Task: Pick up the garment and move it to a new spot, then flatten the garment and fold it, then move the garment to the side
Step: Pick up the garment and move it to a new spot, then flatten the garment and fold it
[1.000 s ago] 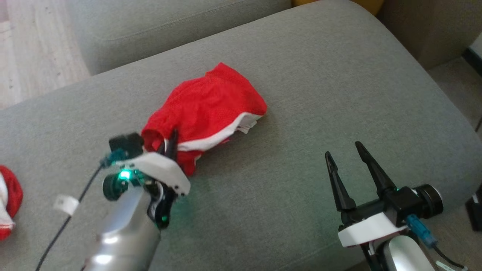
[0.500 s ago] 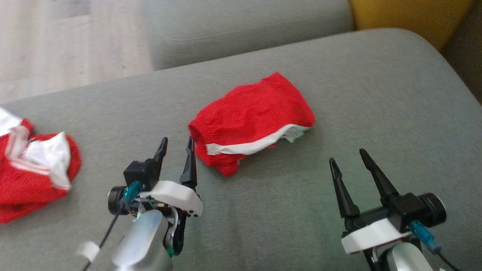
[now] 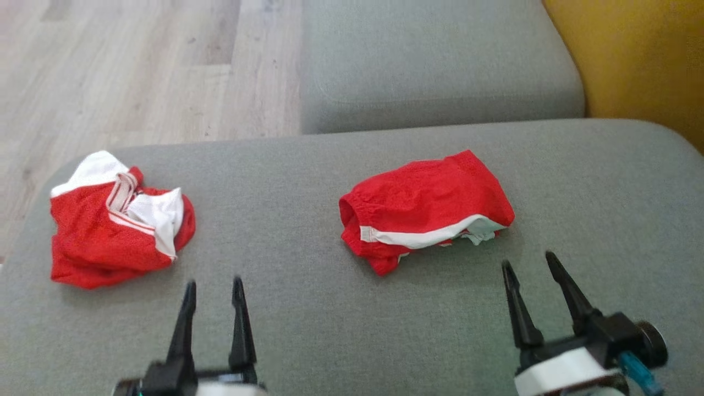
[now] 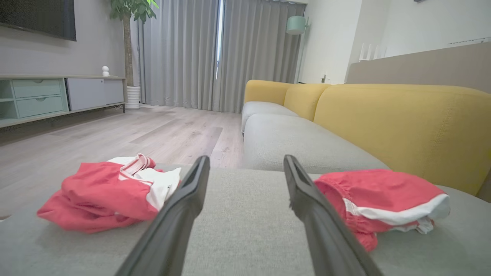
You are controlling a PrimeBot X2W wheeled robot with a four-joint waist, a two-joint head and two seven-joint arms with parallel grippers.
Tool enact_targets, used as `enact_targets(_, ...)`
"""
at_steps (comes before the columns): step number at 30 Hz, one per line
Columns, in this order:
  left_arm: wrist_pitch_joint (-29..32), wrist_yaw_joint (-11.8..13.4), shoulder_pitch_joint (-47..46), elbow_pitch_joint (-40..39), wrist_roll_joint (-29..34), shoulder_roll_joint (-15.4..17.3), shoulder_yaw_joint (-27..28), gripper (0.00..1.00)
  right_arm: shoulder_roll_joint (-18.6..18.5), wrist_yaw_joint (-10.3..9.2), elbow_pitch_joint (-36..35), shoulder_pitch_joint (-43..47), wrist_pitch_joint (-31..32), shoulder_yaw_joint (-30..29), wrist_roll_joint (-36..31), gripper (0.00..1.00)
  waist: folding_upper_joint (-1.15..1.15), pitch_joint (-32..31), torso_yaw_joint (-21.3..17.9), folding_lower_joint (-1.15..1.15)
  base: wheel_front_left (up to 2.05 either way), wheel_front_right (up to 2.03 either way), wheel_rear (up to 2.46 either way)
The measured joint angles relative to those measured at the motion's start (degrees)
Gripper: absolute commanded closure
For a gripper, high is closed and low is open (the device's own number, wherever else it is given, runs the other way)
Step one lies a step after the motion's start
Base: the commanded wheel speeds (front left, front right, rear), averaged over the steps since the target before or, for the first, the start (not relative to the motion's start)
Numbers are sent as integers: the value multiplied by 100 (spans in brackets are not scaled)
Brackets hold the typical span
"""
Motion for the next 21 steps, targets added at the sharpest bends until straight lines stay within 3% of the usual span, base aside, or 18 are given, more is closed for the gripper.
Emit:
enact_targets(7, 0, 146, 752, -233, 359, -14, 113, 0, 5, 0, 42, 441, 0, -127, 23, 0, 0, -163, 91, 0, 0, 0, 0)
enact_targets(21, 0, 245, 759, -250, 442, -24, -3, 0, 12, 0, 109, 501, 0, -166, 176, 0, 0, -346, 58, 1, 0, 0, 0)
